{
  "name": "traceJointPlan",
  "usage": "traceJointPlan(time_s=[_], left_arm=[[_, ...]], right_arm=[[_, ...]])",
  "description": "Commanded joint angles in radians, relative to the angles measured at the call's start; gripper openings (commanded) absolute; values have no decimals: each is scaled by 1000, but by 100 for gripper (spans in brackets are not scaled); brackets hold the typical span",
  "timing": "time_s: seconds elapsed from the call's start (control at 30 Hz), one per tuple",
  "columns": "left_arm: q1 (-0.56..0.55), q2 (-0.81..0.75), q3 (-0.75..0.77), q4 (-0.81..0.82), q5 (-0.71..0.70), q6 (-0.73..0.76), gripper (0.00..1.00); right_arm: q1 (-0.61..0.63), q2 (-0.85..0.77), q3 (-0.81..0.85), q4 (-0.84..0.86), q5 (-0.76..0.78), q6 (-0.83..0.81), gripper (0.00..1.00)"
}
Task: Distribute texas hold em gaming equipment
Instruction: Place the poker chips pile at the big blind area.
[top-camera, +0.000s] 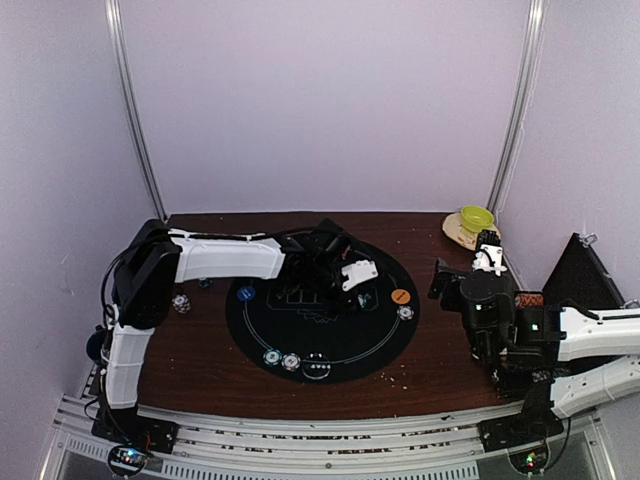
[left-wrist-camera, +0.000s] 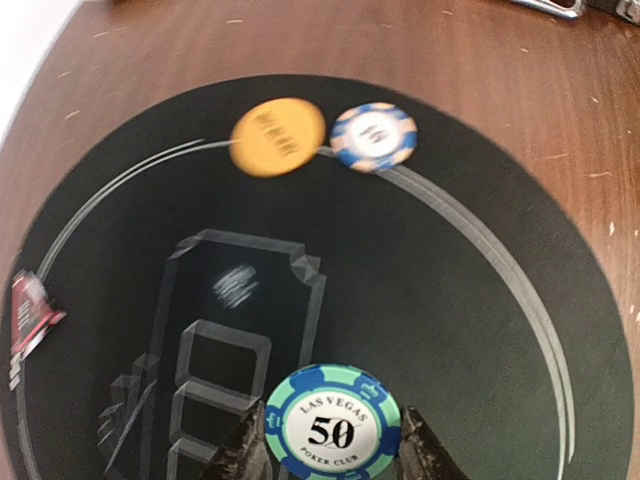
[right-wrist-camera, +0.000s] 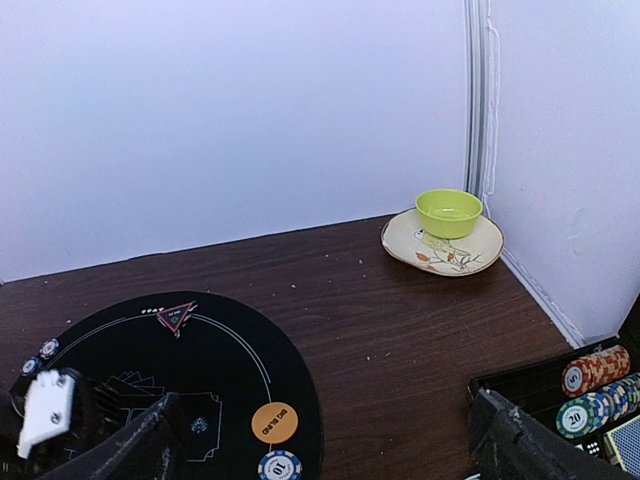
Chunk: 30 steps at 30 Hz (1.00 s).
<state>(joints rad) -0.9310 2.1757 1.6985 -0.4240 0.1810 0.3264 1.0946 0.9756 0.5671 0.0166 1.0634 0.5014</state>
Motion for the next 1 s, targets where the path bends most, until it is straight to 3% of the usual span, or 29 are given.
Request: traceJointPlan(time_s=[0.0,0.6,0.97], left_arm=[[-42,71,105,-22,50,-26,33],[-102,305,399,-64,83,-96,33],[-136,394,496,-95,54,-145,32]], right_arm=[[2,-38,-20,-3,32,9,100],[4,-110,-31,-1,15,8,100],[4,-143,-39,0,3,8,100]])
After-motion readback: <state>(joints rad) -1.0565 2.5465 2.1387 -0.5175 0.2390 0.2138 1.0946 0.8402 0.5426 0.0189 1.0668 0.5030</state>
